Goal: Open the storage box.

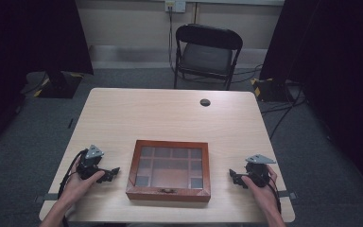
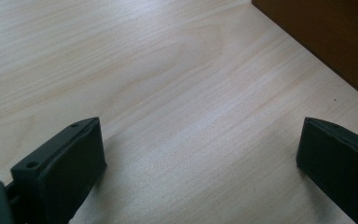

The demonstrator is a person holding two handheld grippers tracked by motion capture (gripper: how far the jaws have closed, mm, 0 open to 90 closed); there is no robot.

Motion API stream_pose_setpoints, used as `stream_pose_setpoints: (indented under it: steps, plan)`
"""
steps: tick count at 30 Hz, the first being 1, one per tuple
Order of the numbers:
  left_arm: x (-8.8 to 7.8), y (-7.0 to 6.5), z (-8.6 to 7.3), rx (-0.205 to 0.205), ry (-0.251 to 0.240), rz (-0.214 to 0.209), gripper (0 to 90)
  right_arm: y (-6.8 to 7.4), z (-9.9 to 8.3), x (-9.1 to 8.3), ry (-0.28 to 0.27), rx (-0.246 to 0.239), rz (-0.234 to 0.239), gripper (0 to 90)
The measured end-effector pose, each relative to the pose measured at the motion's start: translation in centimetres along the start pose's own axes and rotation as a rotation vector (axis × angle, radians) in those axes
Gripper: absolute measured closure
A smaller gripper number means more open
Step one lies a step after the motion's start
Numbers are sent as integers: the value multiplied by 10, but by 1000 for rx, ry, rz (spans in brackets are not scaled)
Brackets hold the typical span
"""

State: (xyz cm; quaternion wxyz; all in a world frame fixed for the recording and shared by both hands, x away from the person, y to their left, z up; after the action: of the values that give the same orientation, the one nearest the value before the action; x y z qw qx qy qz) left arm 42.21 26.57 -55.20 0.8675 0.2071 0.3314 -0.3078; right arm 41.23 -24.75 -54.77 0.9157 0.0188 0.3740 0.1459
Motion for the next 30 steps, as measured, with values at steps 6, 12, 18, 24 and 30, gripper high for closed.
stream_pose_setpoints:
  steps: [6, 12, 18, 24, 30]
  plan:
    - [0, 0, 0, 0, 0, 0, 3, 0, 0, 0, 0, 0, -1, 118]
    - [0, 0, 0, 0, 0, 0, 3, 1, 1, -1, 9, -5, -2, 144]
    - [0, 0, 0, -3, -1, -1, 2, 6, 5, -7, 10, -3, 27, 160]
    - [0, 0, 0, 0, 0, 0, 2, 15, 12, -18, -3, -7, 79, 197]
    - [0, 0, 0, 0, 0, 0, 2, 27, 24, -34, -39, -20, 130, 241]
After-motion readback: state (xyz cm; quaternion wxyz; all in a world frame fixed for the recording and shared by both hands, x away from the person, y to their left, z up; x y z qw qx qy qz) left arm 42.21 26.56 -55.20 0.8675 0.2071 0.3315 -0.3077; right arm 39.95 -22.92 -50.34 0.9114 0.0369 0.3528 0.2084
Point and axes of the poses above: each handheld gripper's, and its own axes: x roughly forward along the jaws, z roughly out of its top, y roughly to its left, the point moved 7 cm from there along x, roughly forward along the jaws, and after that the axes turned 12 degrees about x, right-handed, at the moved point
